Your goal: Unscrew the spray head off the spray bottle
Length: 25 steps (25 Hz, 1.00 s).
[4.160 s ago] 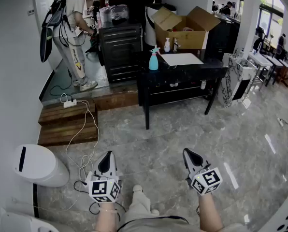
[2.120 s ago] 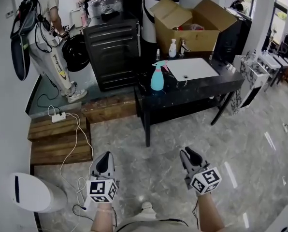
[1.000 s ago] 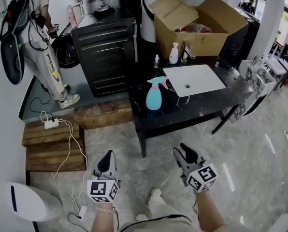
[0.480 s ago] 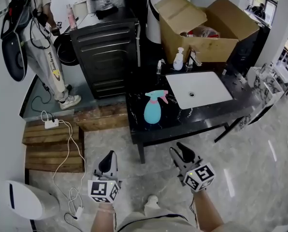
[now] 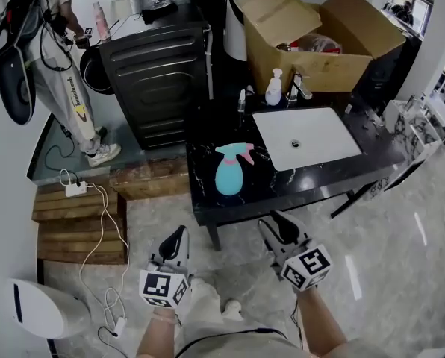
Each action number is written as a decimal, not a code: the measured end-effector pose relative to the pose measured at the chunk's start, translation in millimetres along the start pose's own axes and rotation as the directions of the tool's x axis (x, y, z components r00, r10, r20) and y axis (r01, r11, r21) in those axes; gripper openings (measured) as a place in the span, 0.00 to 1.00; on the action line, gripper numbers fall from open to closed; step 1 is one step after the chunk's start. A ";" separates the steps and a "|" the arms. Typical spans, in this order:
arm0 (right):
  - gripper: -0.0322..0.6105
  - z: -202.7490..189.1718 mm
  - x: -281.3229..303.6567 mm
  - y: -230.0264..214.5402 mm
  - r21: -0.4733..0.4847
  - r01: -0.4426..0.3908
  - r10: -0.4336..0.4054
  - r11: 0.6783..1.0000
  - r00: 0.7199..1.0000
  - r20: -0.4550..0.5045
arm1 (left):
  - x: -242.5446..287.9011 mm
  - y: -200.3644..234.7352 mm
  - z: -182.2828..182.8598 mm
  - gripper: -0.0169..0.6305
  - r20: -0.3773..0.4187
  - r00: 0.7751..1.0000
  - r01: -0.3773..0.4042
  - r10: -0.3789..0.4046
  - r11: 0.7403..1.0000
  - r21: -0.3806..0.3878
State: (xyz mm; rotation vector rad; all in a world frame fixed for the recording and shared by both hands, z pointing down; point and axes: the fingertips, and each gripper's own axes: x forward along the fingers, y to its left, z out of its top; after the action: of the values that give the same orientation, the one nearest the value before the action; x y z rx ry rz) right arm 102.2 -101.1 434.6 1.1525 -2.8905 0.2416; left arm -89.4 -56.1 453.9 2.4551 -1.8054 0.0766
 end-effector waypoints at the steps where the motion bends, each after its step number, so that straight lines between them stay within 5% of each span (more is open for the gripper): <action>1: 0.27 1.5 3.7 -0.8 -0.001 -0.002 0.002 1.000 1.000 0.000 | 6.7 -1.7 1.2 0.03 0.002 1.000 0.016 -0.016 1.000 0.000; 17: 0.27 46.4 64.7 -14.4 -0.020 0.040 -0.039 0.999 0.998 0.056 | 105.2 -0.4 18.6 0.04 -0.001 0.968 0.250 -0.250 0.968 0.012; 20: 0.28 53.8 76.8 -16.8 -0.022 0.046 -0.044 0.999 0.997 0.067 | 125.8 -7.0 19.5 0.29 -0.015 0.950 0.313 -0.313 0.950 0.016; 25: 0.28 59.9 94.7 -19.7 -0.015 0.072 -0.070 0.997 0.994 0.087 | 155.9 -19.9 19.5 0.55 -0.046 0.910 0.415 -0.413 0.906 0.087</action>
State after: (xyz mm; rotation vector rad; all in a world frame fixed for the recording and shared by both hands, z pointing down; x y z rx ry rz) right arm 49.1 -188.9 385.3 1.2914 -2.9108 0.1681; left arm -24.1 -200.3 448.6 2.8298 -1.2558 0.1649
